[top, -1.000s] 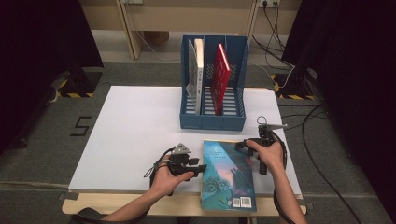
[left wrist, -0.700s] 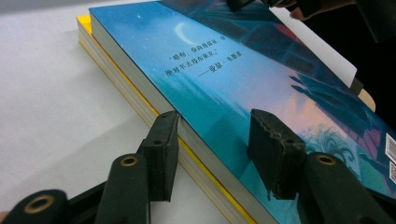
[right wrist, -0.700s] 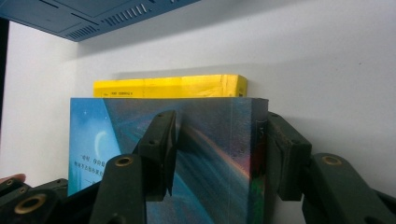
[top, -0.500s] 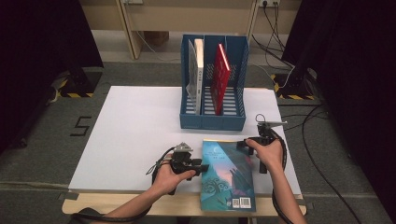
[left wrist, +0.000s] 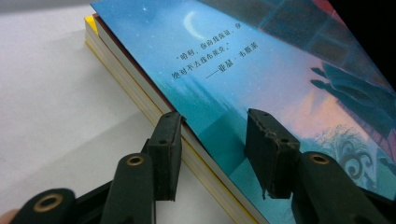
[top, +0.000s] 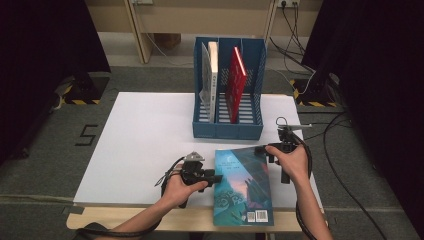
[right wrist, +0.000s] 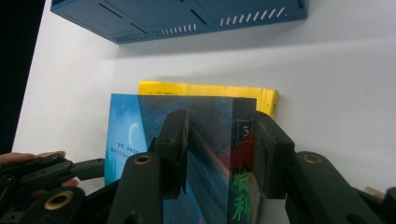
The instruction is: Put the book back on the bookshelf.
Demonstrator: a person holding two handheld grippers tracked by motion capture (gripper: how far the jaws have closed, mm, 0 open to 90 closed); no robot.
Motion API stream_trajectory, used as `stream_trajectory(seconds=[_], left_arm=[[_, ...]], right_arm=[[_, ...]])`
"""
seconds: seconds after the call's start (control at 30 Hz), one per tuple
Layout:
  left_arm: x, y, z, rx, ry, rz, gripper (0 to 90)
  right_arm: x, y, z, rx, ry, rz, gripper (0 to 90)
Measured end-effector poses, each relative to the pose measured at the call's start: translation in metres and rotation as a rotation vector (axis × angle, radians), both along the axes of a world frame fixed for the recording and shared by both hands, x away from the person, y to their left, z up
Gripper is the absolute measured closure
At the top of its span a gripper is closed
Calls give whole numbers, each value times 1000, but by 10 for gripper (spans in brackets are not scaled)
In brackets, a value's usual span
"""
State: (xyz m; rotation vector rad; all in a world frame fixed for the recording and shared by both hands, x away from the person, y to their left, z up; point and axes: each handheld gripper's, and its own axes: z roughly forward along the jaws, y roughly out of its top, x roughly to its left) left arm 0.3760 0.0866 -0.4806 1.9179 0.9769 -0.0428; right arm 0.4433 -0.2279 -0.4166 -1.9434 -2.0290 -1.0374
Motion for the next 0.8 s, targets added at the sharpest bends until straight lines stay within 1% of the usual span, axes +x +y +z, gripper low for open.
stream_trajectory(seconds=[0.07,0.13,0.17,0.23,0.3,0.37,0.43,0.53,0.57,0.6,0.63,0.73,0.8], left_arm=[[0,2,0,5,-3,2,558],[0,4,0,8,-7,8,563],[0,4,-1,1,-4,9,565],[0,5,-2,-8,-1,13,567],[1,6,-2,-11,2,13,568],[2,8,-3,-29,26,18,569],[3,9,-3,-32,29,18,571],[3,12,-4,-36,28,26,579],[3,13,-5,-41,27,29,579],[2,13,-5,-41,21,33,589],[2,14,-5,-44,21,34,597],[2,14,-5,-53,20,42,615],[2,14,-5,-53,23,40,616]], right_arm=[[0,-2,-3,17,25,2,607],[0,-3,-8,35,38,13,607],[0,-3,-9,43,44,11,607],[-1,-4,-8,60,39,17,613],[-2,-4,-5,80,31,19,623],[-2,-3,-2,80,21,31,628],[-2,-2,0,78,17,34,631],[-1,-1,-1,75,28,38,630],[-1,0,-3,85,35,30,629],[0,-1,-8,75,54,27,627],[0,-2,-10,81,59,18,627],[-1,-3,-15,79,68,0,637],[-1,-4,-15,79,77,0,644]])
